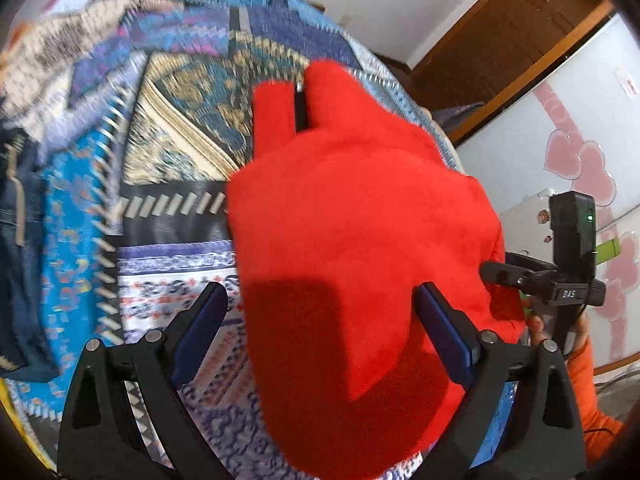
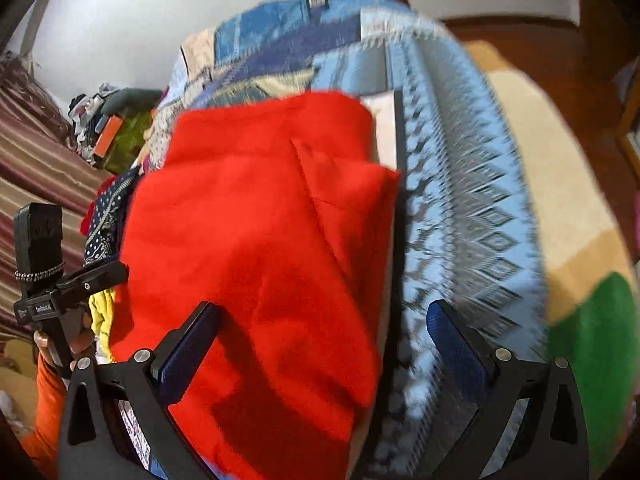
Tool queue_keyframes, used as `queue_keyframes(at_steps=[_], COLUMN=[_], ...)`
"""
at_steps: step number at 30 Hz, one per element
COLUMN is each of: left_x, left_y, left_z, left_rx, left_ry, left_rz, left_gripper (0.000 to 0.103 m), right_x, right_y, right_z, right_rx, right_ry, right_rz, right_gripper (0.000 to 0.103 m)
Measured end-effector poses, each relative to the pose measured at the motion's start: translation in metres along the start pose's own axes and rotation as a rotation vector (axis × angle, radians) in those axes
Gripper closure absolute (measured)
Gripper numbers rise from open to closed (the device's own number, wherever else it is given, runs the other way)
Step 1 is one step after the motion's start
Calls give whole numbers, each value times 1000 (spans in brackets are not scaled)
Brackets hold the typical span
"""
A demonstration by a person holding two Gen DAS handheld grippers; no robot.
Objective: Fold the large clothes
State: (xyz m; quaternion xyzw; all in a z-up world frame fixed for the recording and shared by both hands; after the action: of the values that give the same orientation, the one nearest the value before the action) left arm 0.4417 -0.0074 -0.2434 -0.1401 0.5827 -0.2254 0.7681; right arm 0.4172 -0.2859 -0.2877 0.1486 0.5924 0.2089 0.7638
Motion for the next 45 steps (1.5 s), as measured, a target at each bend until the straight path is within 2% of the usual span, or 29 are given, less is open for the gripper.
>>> queue_keyframes(at_steps=[2,6,12,15,17,22,25,29,32,39,45], left_x=[13,29,35,33,30,15,-7,-46,-84,-182,-243], left_y=[3,4,6,10,10,1,-16,-32,-39,-18,30], left_z=[5,14,26,31,30,24,20,14,9,-6,-20], left_rx=[-30,-23,-41,-78,-78,-25,27,80,126,117,76], left_ry=[27,37,9,-17,-32,-60,-101,-171,-242,-403,-511], left_rz=[-52,-48,-91,-122,-126,-108,-100,-84,-39,-27,4], left_gripper=[7,5,7,14,20,41,48,50,50,51,51], right_x=[4,18,41,45,45,35,20,-1,-18,-53,-47], right_y=[2,13,31,35,33,33,51,79,109,199,288], right_z=[10,26,38,41,43,44,41,39,40,45,53], right_rx=[-16,-44,-90,-98,-76,-40,-84,-126,-157,-274,-380], right_ry=[-2,22,19,-11,-16,-28,-55,-90,-126,-217,-232], right_rz=[39,143,157,128,142,196,177,173,197,236,248], right_gripper=[0,0,3,14,31,58,64,67,68,68,68])
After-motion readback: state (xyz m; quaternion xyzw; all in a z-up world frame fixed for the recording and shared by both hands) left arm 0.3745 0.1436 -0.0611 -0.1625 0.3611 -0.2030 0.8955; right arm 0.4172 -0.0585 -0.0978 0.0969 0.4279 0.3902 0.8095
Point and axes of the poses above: each gripper's, at about its wrist camera, not at the fingertips, and x roughly the way its jaws point, y to its left, z to its top, the point moved 4 cm from there along x, roughly the way its jaws point, and after that the axes turned 4 degrees about y, right-handed, at the moved point
